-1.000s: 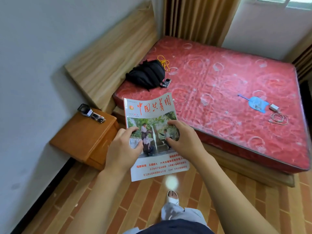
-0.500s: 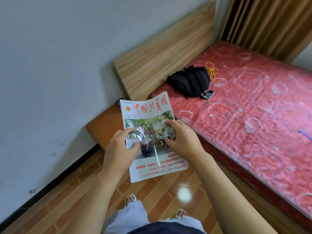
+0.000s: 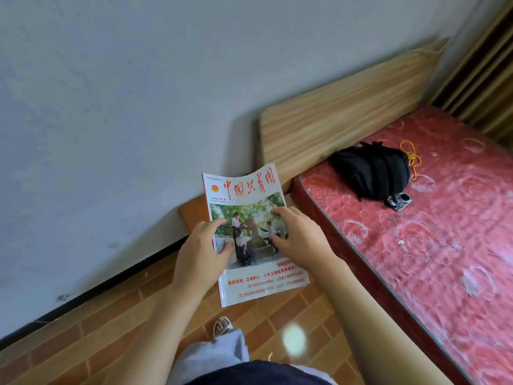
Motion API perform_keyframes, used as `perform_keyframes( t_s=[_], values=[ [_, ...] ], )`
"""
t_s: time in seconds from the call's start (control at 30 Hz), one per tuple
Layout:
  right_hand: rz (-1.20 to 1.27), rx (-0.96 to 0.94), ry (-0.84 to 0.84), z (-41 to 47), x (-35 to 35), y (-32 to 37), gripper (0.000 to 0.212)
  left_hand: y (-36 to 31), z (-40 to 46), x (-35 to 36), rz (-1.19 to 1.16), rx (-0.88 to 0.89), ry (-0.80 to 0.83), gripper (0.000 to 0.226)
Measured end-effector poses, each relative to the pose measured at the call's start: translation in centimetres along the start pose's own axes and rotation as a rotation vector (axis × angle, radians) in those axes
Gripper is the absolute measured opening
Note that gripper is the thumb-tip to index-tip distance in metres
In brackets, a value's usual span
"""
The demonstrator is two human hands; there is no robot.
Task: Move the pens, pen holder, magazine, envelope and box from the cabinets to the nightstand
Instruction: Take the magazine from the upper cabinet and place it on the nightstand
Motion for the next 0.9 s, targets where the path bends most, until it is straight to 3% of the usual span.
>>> perform_keyframes(
  t_s=[0.43, 0.9],
  values=[
    [-0.029, -0.024, 0.207, 15.5, 6.7, 4.6, 0.051, 10.3, 9.0, -3.1, 0.009, -0.176, 0.039, 0.054],
    [0.100, -0.157, 0.458, 31.8, 14.0, 0.5, 0.058, 15.6, 19.6, 1.5, 0.062, -0.460, 0.031, 0.055]
  ],
)
Point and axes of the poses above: each hand's wrist, its own z-axis towards the middle knuckle, its own x-axis out of the palm, y = z × x, the point moved 5 cm from there along z, towards the middle knuckle, and after that the axes turned 4 degrees about y, right-handed, at the moved point
